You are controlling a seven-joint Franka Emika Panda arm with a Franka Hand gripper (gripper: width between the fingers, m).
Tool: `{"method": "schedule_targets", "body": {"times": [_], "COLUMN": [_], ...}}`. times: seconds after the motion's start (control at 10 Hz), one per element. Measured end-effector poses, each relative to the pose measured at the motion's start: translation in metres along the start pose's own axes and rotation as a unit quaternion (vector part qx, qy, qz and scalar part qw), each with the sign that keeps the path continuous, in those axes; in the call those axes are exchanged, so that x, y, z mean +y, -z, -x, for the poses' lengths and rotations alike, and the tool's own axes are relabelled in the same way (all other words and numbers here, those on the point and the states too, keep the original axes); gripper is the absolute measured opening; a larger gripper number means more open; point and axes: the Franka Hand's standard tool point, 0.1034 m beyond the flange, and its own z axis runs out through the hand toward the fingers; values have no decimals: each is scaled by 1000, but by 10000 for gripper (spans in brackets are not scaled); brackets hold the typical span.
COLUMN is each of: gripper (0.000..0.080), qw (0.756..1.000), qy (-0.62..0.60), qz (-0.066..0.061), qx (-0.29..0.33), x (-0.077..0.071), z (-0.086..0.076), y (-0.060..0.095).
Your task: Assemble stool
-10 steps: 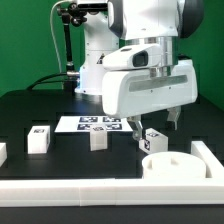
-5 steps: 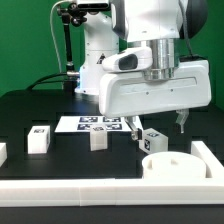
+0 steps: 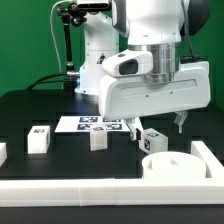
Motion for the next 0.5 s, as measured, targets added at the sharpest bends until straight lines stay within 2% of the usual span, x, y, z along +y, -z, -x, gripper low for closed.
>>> {"method": "schedule_targets", "body": {"times": [0.2, 0.5], "gripper": [649, 649], "qw": [997, 983], "qy": [-1, 1], "qz": [-1, -14], "qx": [-79, -181], "x": [-8, -11], "z": [4, 12], "y": [-5, -6]}}
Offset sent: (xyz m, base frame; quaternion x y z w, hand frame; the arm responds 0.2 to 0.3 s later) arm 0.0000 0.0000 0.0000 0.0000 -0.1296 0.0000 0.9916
